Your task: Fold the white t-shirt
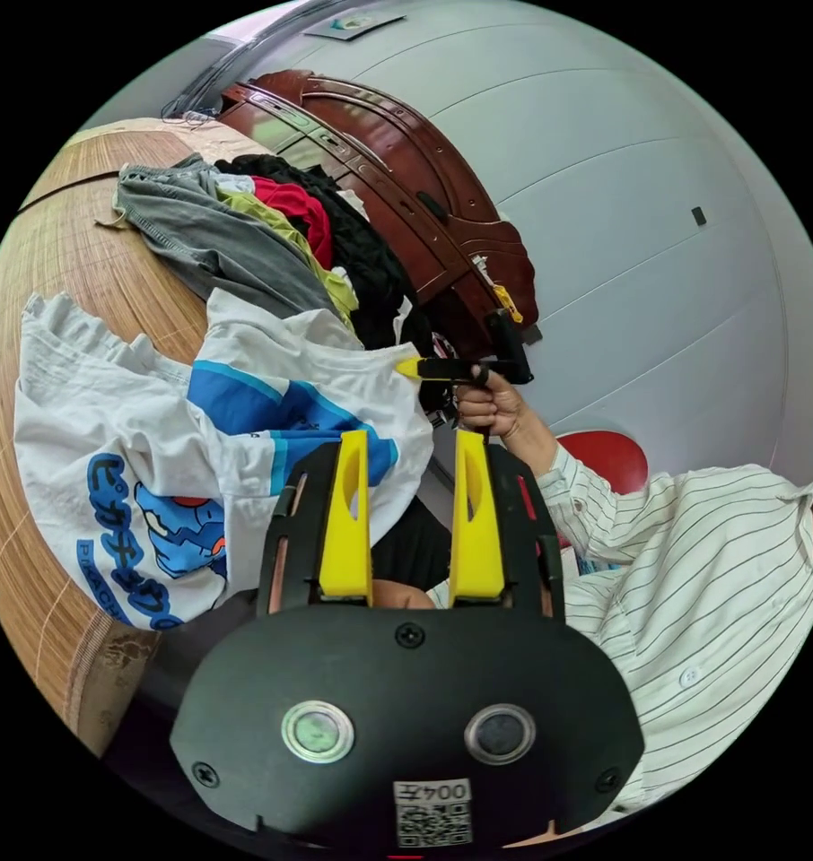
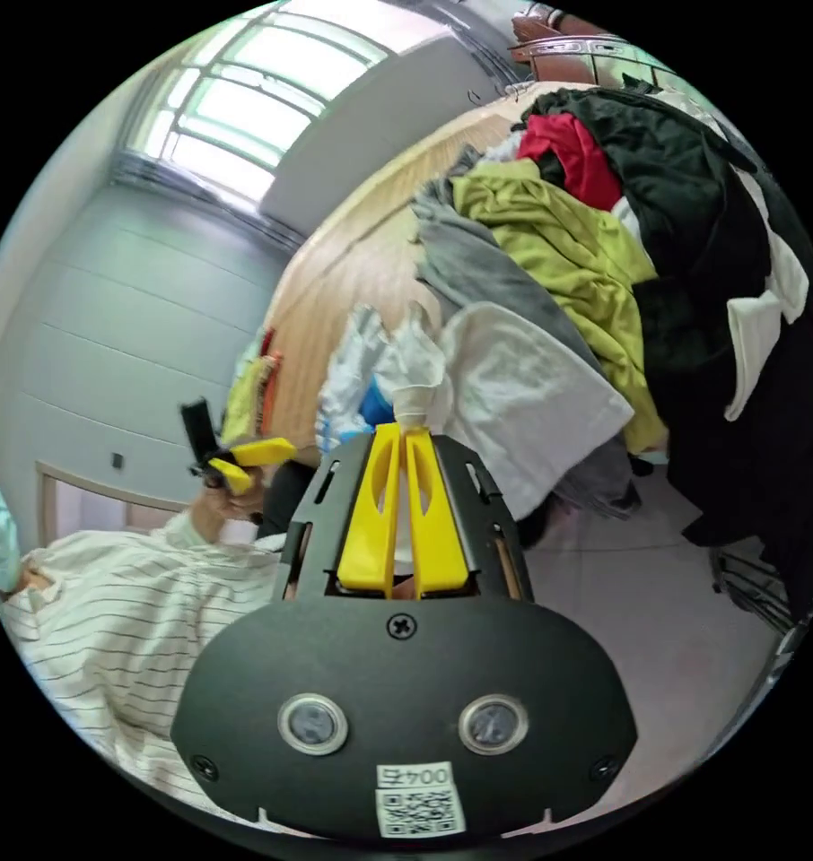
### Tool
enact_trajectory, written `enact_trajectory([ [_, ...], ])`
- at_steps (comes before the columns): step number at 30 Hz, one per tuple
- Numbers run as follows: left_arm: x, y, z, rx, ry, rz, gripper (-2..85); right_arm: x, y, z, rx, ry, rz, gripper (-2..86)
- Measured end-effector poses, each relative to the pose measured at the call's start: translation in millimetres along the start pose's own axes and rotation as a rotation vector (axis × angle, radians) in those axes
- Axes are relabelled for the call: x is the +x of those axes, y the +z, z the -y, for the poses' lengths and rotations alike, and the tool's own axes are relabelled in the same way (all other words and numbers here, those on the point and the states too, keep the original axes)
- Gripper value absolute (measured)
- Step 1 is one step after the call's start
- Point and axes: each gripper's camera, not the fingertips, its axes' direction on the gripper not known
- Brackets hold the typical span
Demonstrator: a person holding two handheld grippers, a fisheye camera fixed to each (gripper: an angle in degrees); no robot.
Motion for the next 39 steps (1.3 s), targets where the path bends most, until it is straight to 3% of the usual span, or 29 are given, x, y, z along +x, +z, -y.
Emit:
enact_trajectory([
  [3, 18.6, -2.0, 3.7, -0.001, 0.057, 0.043, 17.5, -24.6, -16.0, 11.7, 0.09, 0.032, 0.251, -0.6],
  [13, 53.1, -39.7, -5.9, 0.108, 0.101, 0.272, 26.0, -133.6, 95.1, 60.0, -0.113, 0.027, 0.35, -0.6],
  [19, 21.5, -77.4, -23.8, 0.169, -0.015, 0.319, 22.0, -216.5, 148.3, 76.9, -0.246, -0.11, 0.22, -0.3],
  [23, -9.8, -120.3, -43.1, 0.333, -0.182, 0.321, 3.4, -252.9, 176.3, 78.2, -0.264, -0.221, 0.128, 1.5],
  [25, -23.7, -135.9, -46.4, 0.348, -0.237, 0.321, 2.5, -266.3, 170.0, 77.8, -0.205, -0.322, 0.067, 3.5],
  [27, -34.0, -150.6, -47.1, 0.346, -0.271, 0.336, 2.3, -268.0, 141.5, 80.2, -0.062, -0.445, -0.096, 7.8],
  [30, -48.9, -169.2, -43.3, 0.332, -0.293, 0.289, 3.3, -235.8, 119.6, 90.3, -0.022, -0.558, -0.362, 12.7],
  [33, -57.5, -180.6, -35.1, 0.31, -0.28, 0.252, 4.0, -181.4, 127.5, 115.7, -0.216, -0.534, -0.348, 14.4],
  [39, -61.3, -201.2, -13.5, 0.24, -0.233, 0.211, 4.5, -147.1, 162.3, 162.4, -0.395, -0.611, -0.366, 15.5],
])
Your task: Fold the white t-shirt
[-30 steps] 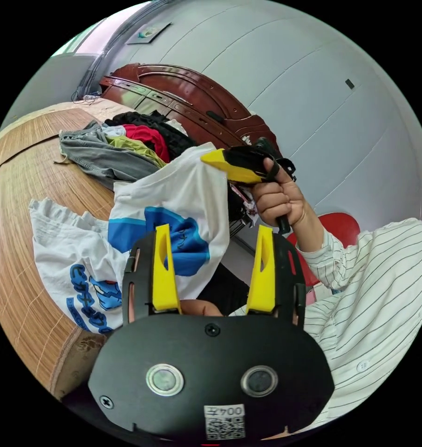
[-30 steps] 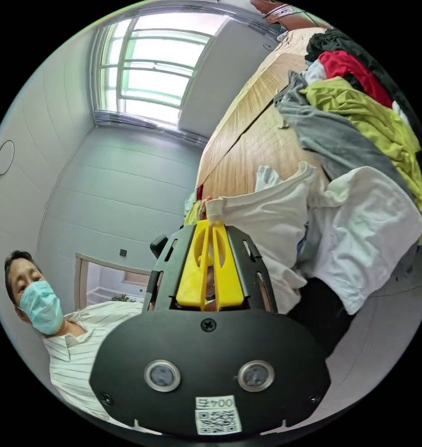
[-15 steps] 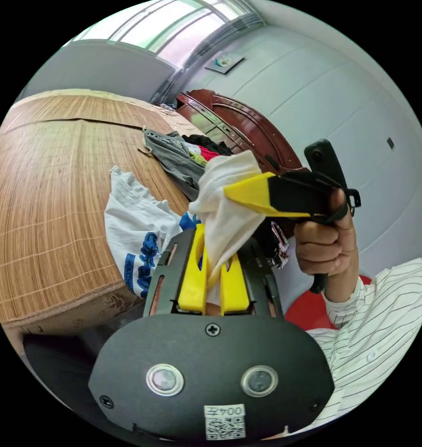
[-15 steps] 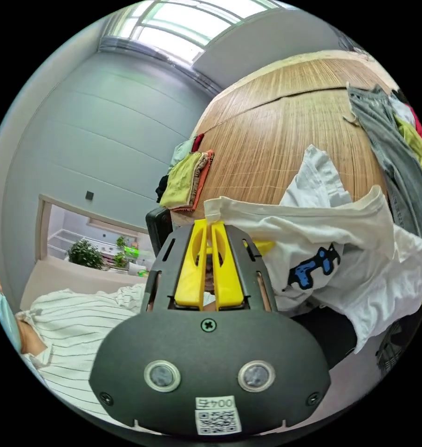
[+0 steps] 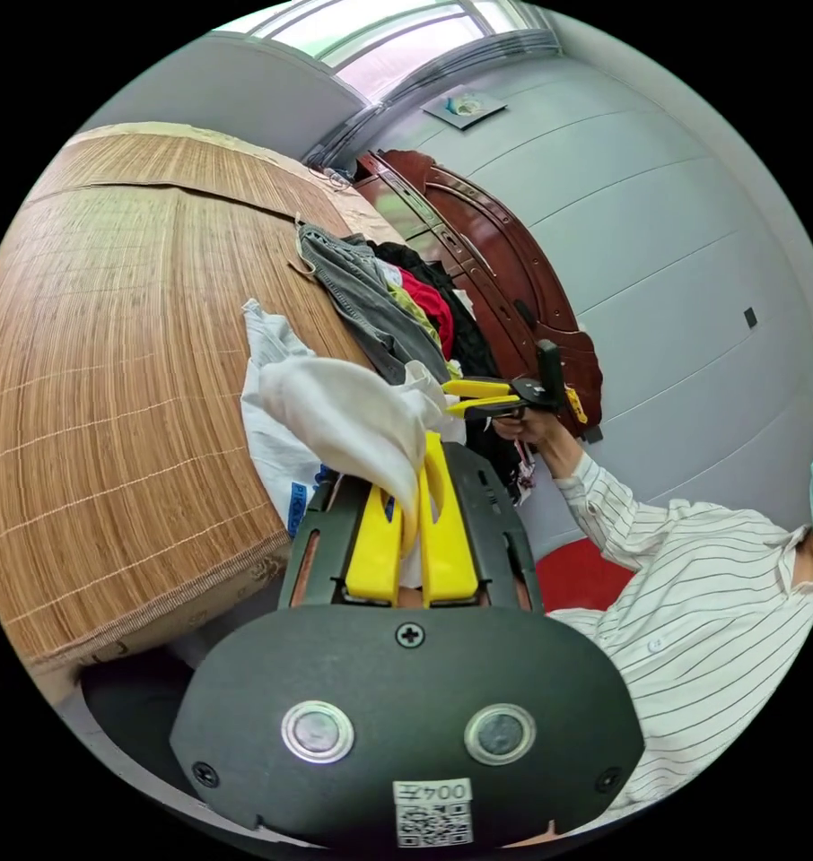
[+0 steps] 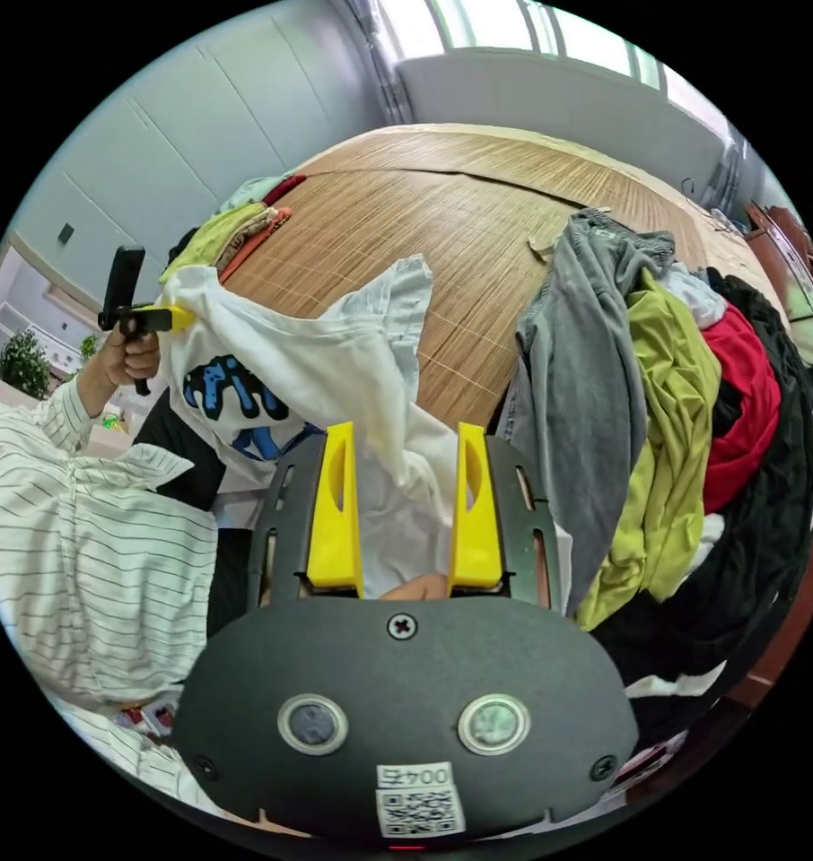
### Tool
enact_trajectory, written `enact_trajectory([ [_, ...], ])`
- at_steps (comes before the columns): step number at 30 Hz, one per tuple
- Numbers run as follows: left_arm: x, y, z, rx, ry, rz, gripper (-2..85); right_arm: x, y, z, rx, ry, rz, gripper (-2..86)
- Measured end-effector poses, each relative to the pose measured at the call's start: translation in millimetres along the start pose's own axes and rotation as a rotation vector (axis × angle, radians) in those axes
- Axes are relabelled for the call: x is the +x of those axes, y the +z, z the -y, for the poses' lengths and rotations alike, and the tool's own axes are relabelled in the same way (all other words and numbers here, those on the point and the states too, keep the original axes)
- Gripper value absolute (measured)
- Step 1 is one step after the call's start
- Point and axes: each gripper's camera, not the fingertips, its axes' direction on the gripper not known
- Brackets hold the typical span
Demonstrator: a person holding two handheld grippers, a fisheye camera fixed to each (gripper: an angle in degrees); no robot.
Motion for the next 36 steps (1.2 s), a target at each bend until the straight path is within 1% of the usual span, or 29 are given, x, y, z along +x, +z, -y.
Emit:
enact_trajectory([
  [1, 1.4, -3.9, 5.7, -0.018, 0.015, -0.006, 4.5, 2.3, 4.4, 4.7, -0.02, -0.015, 0.028, 15.3],
  [3, 3.8, -11.5, 14.8, -0.04, 0.033, -0.014, 4.6, 2.6, 22.0, 19.8, -0.113, -0.084, 0.12, 10.0],
  [5, 6.8, -23.6, 26.9, -0.071, 0.056, -0.018, 4.6, -3.8, 27.4, 28.0, -0.182, -0.127, 0.115, 4.8],
  [7, 9.4, -32.9, 35.5, -0.097, 0.081, -0.009, 4.7, -12.1, 16.5, 34.9, -0.159, -0.148, 0.089, 2.7],
  [12, 4.9, -52.1, 52.4, -0.139, 0.097, -0.01, 4.6, -32.4, -51.2, 53.3, 0.042, -0.118, 0.002, 0.2],
  [19, -8.7, -72.5, 63.2, -0.194, 0.12, -0.119, 4.3, -90.1, -123.5, 81.7, 0.169, -0.141, -0.215, -0.5],
  [21, -5.0, -84.8, 71.3, -0.188, 0.137, -0.093, 4.2, -106.7, -133.0, 91.0, 0.158, -0.143, -0.276, -0.5],
  [22, 2.9, -98.4, 79.9, -0.156, 0.162, -0.045, 4.1, -109.3, -133.1, 92.8, 0.148, -0.139, -0.283, -0.5],
  [24, 15.7, -120.2, 95.4, -0.094, 0.187, 0.034, 4.1, -115.0, -126.2, 96.5, 0.118, -0.112, -0.263, -0.4],
  [26, 23.3, -139.5, 113.9, -0.036, 0.157, 0.141, 3.9, -118.4, -115.6, 95.1, 0.133, -0.083, -0.206, -0.2],
  [29, 14.6, -137.0, 121.9, -0.065, 0.101, 0.195, 3.7, -128.1, -81.0, 89.3, 0.107, -0.045, -0.124, 0.6],
  [32, -3.4, -126.8, 113.6, -0.089, 0.056, 0.225, 3.7, -140.6, -39.4, 76.6, 0.078, -0.016, -0.089, 2.0],
  [34, -13.2, -126.3, 107.8, -0.069, 0.028, 0.208, 3.7, -145.4, -20.0, 67.9, 0.071, 0.004, -0.059, 3.7],
  [36, -18.3, -128.6, 104.7, -0.043, 0.013, 0.186, 3.7, -150.6, -12.6, 56.7, 0.13, 0.011, -0.044, 7.9],
])
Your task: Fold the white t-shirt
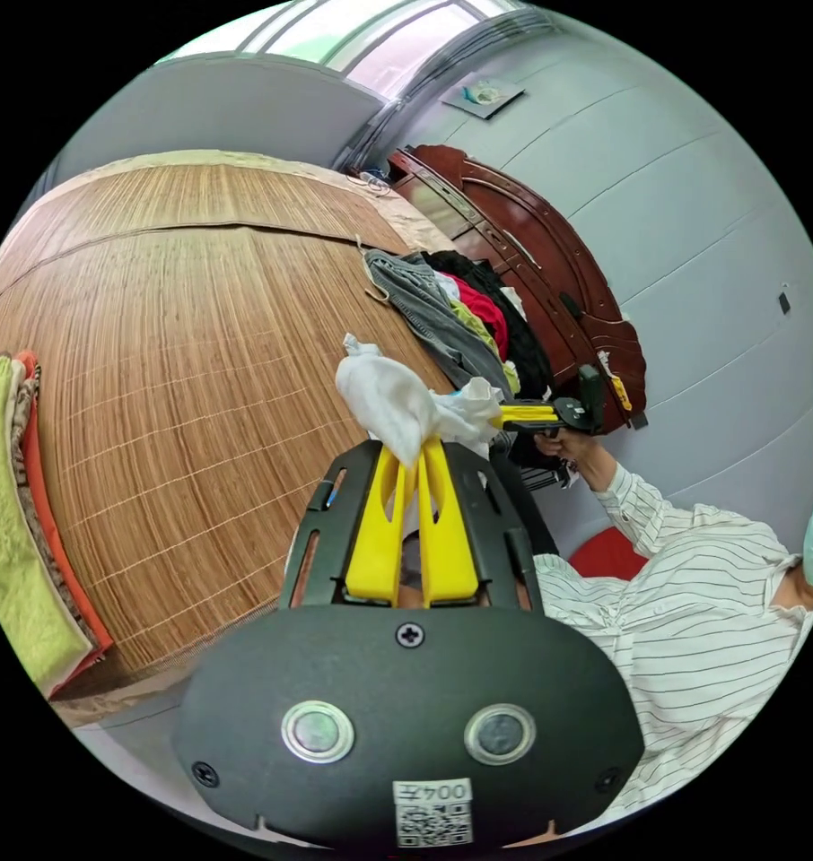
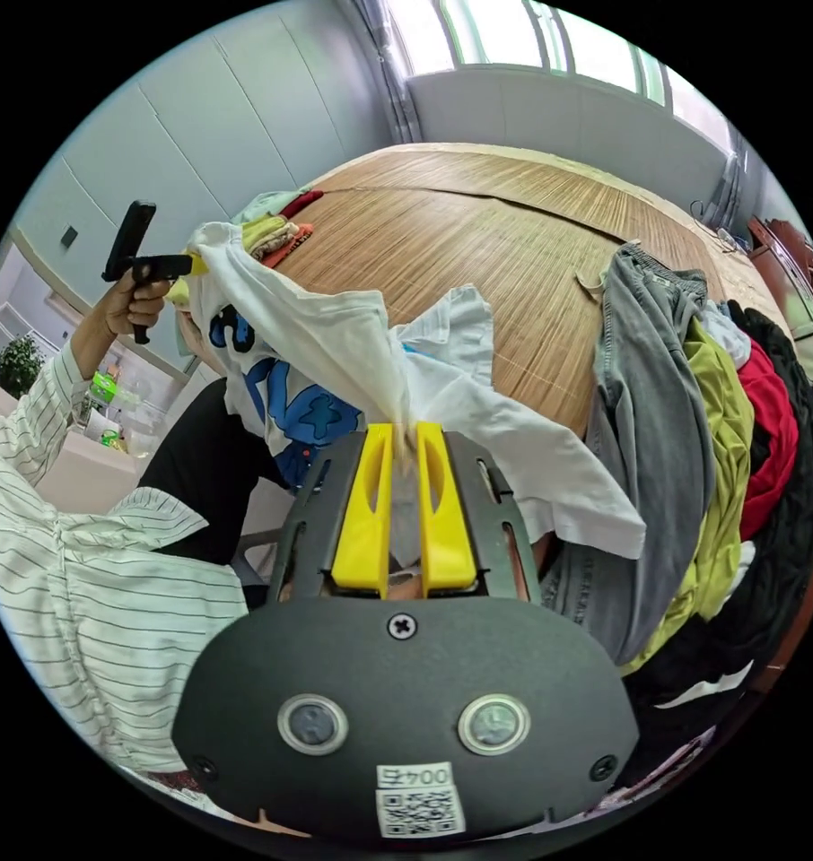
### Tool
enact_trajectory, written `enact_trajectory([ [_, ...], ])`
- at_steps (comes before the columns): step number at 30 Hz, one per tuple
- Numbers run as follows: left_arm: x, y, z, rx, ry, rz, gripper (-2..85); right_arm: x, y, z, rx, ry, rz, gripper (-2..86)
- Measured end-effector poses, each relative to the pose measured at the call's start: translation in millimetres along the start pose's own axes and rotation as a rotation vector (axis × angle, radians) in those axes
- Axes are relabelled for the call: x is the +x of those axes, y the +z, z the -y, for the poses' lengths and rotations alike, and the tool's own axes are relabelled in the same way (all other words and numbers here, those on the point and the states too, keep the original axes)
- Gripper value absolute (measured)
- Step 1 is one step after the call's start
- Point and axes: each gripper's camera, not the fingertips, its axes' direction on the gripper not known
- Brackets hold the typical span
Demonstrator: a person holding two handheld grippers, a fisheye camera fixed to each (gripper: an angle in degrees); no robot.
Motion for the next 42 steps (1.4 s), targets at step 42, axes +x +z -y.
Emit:
enact_trajectory([
  [42, 355.2, -161.6, 202.5, 0.258, 0.585, 0.481, 4.0, -219.2, -430.5, -36.5, 0.753, -0.216, -0.854, -1.0],
])
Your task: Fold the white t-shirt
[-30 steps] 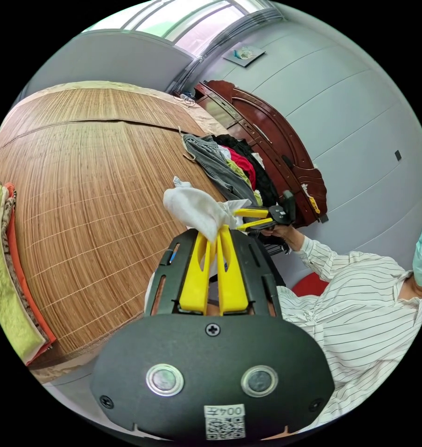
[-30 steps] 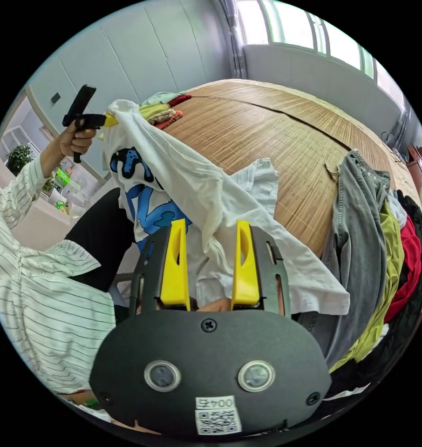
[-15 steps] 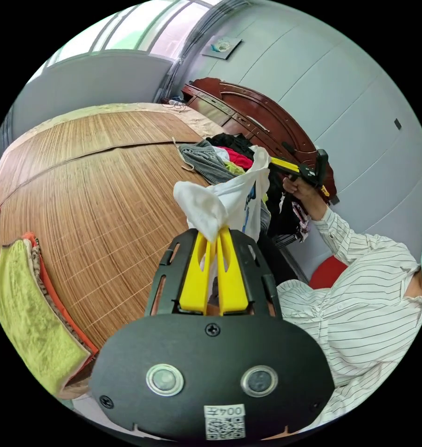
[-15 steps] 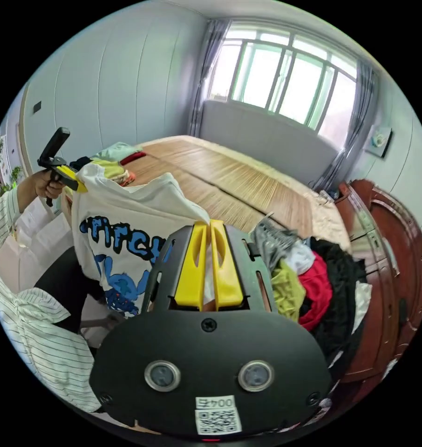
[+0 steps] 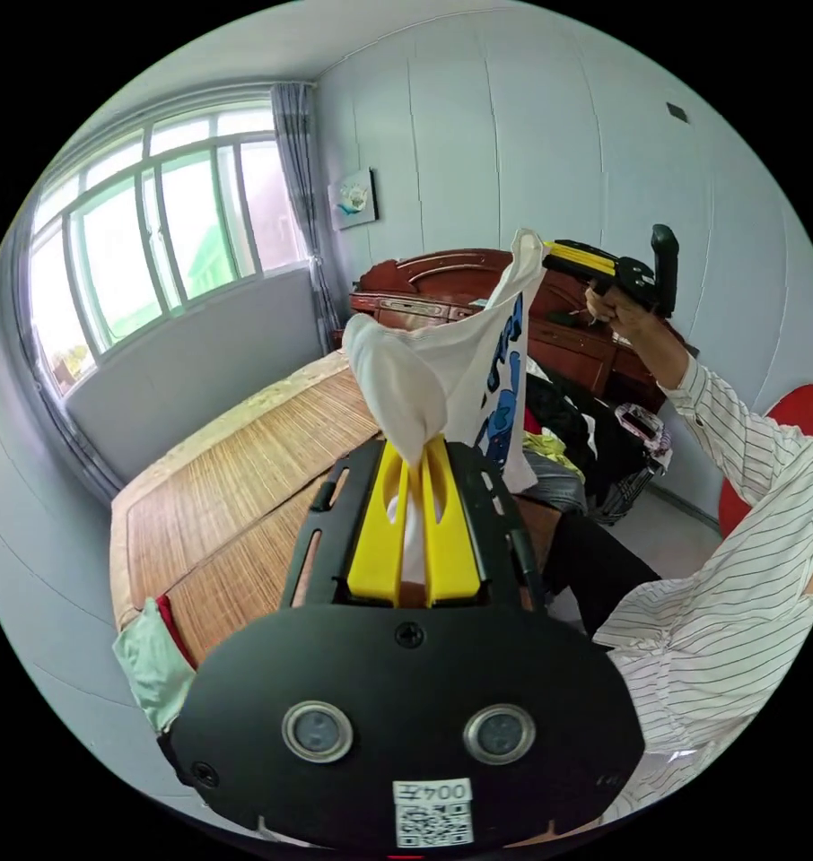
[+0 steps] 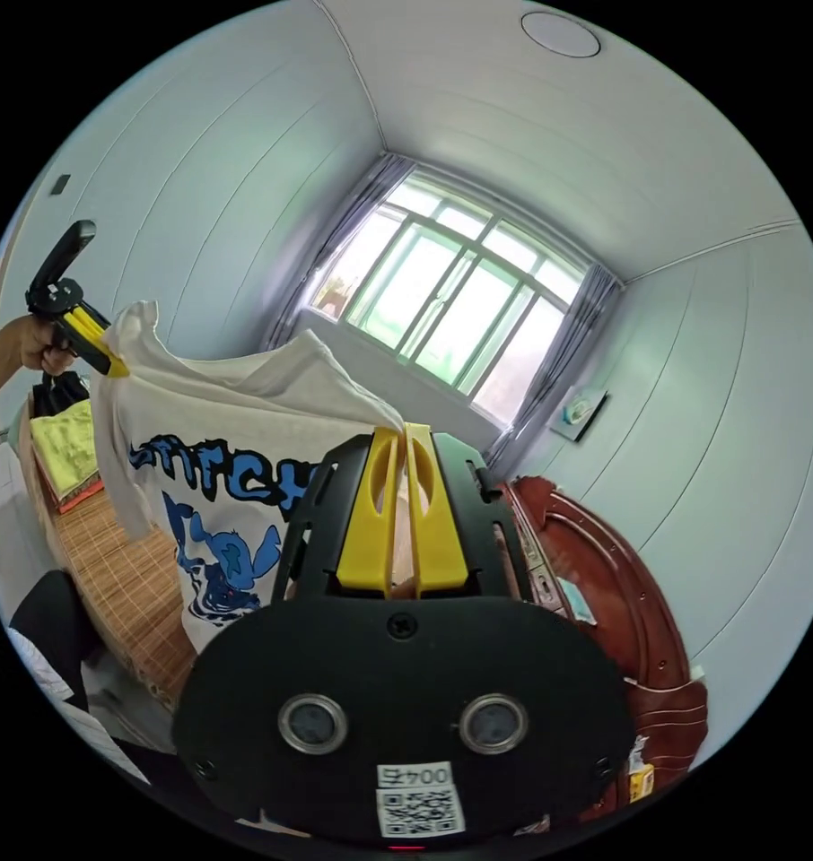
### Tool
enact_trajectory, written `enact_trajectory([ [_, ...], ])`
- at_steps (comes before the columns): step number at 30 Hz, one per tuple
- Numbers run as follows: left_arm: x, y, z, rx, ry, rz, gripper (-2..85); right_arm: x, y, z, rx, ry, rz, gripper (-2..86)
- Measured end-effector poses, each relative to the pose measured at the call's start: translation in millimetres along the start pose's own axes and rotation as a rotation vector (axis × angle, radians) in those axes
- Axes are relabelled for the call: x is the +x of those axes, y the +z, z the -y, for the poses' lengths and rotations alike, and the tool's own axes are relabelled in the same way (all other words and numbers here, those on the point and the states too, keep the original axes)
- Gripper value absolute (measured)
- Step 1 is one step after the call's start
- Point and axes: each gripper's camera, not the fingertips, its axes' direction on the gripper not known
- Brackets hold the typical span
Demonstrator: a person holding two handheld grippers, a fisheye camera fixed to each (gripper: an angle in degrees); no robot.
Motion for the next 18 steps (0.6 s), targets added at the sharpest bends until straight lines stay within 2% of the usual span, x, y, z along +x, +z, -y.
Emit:
enact_trajectory([
  [4, 21.5, -33.0, 15.1, 0.056, -0.024, 0.199, 2.4, 9.4, -33.9, 2.7, 0.045, -0.003, -0.056, -0.9],
  [8, 58.7, -55.9, 11.1, 0.183, -0.075, 0.367, 1.4, 17.7, -64.8, -16.4, 0.098, 0.038, -0.065, -0.9],
  [13, 115.2, -75.3, 20.6, 0.254, 0.002, 0.575, 1.2, 22.6, -96.7, -31.5, 0.148, 0.008, -0.135, -1.0],
  [15, 127.7, -87.6, 26.1, 0.263, 0.028, 0.574, 1.2, 36.7, -112.9, -37.2, 0.161, 0.014, -0.125, -0.9],
  [18, 131.8, -114.9, 31.9, 0.278, 0.0, 0.395, 1.1, 57.4, -123.3, -49.3, 0.168, 0.03, -0.106, -0.9],
])
